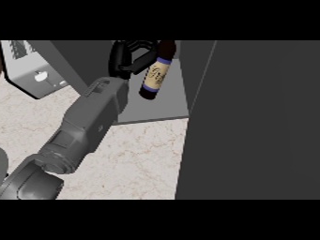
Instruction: Pick up the wine, place it into the cabinet and close the cabinet
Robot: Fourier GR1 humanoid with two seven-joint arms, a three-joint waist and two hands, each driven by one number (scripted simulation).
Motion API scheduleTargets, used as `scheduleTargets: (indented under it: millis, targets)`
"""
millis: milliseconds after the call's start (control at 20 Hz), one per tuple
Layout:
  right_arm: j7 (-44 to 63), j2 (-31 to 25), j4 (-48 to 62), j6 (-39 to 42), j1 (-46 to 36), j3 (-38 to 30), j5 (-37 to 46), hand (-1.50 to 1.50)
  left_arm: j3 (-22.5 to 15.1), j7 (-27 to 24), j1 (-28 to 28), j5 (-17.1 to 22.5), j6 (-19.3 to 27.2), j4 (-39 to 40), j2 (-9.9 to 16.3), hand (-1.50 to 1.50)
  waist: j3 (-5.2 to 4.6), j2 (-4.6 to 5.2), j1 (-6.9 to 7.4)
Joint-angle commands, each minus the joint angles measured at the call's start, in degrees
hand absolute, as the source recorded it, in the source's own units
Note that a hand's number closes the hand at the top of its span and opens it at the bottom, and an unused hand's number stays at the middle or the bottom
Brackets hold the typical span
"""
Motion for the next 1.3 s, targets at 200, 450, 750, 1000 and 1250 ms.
scheduleTargets:
  millis: [200,450,750,1000,1250]
  targets:
    - [5.2,-3.1,-12.6,0.4,5.0,-2.4,-4.2,-1.5,1.4,1.1,-1.5,0.9,-7.1,-0.6,-1.2,-1.5,0.07,-0.7,1.8]
    - [4.6,-2.8,-13.5,-0.7,7.2,-1.1,-2.2,-1.5,1.6,1.7,-0.5,1.0,-8.5,-1.7,-2.3,-1.5,0.09,-1.31,2.96]
    - [6.8,-2.2,-14.0,-2.2,6.5,0.2,-0.6,-1.5,-1.2,3.5,0.8,2.8,-5.8,-5.8,-3.1,-1.5,0.08,-1.76,3.1]
    - [4.7,-3.9,-14.1,-1.3,8.5,-3.0,-2.9,-1.5,-4.0,4.4,6.0,5.4,-9.4,-12.7,-3.1,-1.5,0.14,-2.26,4.01]
    - [5.5,-3.1,-13.5,-2.5,7.8,-2.0,-1.2,-1.5,-9.3,4.5,14.0,8.4,-11.6,-20.5,-3.1,-1.5,0.09,-2.33,4.65]
